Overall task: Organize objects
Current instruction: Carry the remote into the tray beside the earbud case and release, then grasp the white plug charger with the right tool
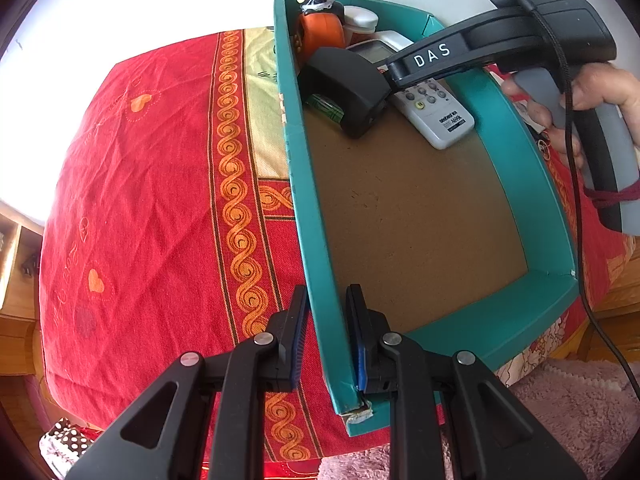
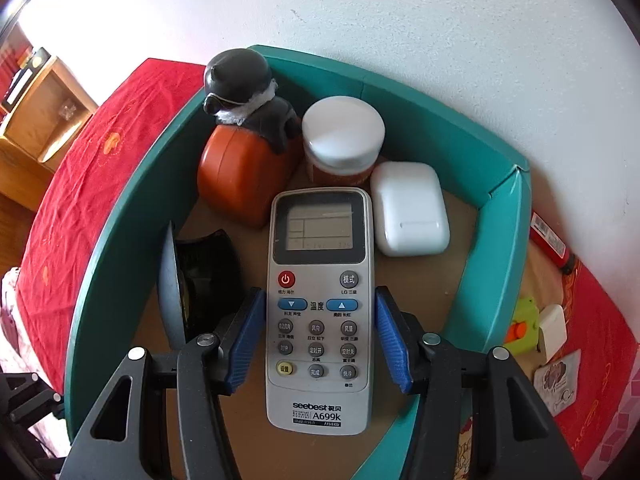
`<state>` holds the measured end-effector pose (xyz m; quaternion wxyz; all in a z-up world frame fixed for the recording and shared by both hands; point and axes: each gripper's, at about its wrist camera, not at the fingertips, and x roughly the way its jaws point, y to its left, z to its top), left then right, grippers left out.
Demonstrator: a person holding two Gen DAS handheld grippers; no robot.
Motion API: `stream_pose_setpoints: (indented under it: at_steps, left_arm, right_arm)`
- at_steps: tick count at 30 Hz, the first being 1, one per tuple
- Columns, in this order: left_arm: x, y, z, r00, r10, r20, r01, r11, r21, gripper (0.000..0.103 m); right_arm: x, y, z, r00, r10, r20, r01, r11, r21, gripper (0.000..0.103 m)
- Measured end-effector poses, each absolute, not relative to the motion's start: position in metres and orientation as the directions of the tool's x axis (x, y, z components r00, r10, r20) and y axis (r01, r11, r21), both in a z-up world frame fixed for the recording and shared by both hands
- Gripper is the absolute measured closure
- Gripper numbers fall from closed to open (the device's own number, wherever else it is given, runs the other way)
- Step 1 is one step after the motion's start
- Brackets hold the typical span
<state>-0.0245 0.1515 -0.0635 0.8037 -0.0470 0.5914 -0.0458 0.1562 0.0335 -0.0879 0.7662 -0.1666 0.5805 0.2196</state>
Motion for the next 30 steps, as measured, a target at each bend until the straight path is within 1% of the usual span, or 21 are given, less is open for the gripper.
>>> stream_pose_setpoints:
  at_steps: [3, 5, 6, 7, 19, 22, 26, 30]
  left_arm:
    - [-0.025, 0.152, -0.063, 0.297, -0.130, -0.946, 0.017, 0.991, -0.130, 0.084]
    - [-0.026, 0.152, -0.063, 0.298, -0.130, -0.946, 0.016, 0.991, -0.131, 0.084]
    - [-0.026, 0.153, -0.063, 0.297, -0.130, -0.946, 0.016, 0.991, -0.131, 0.084]
    - [-0.026, 0.152, -0.063, 0.297, -0.130, -0.946, 0.016, 0.991, -0.131, 0.084]
    - [-0.027, 0.153, -0.063, 0.295, -0.128, -0.947, 0.018, 0.992, -0.128, 0.085]
    - [-0.027, 0.152, -0.064, 0.296, -0.128, -0.947, 0.016, 0.992, -0.129, 0.085]
    - [-0.028, 0.152, -0.064, 0.299, -0.129, -0.945, 0.014, 0.991, -0.131, 0.085]
    - [-0.029, 0.152, -0.064, 0.297, -0.128, -0.946, 0.013, 0.991, -0.130, 0.085]
  right_arm:
    - [0.157, 0.042, -0.091, 0.232, 0.130, -0.964, -0.544, 0.839, -0.018, 0.047]
    - [0.159, 0.045, -0.093, 0.230, 0.130, -0.965, -0.550, 0.835, -0.019, 0.044]
    - [0.159, 0.049, -0.094, 0.228, 0.133, -0.965, -0.551, 0.835, -0.015, 0.040]
    - [0.159, 0.050, -0.094, 0.231, 0.129, -0.964, -0.549, 0.836, -0.020, 0.040]
    - [0.141, 0.064, -0.072, 0.301, 0.155, -0.941, -0.557, 0.829, -0.042, 0.040]
    - [0.142, 0.061, -0.063, 0.306, 0.173, -0.936, -0.554, 0.832, -0.028, 0.040]
    - [0.136, 0.048, -0.046, 0.291, 0.230, -0.929, -0.537, 0.843, 0.040, 0.040]
    - [0.124, 0.027, -0.022, 0.321, 0.275, -0.906, -0.533, 0.843, 0.067, 0.040]
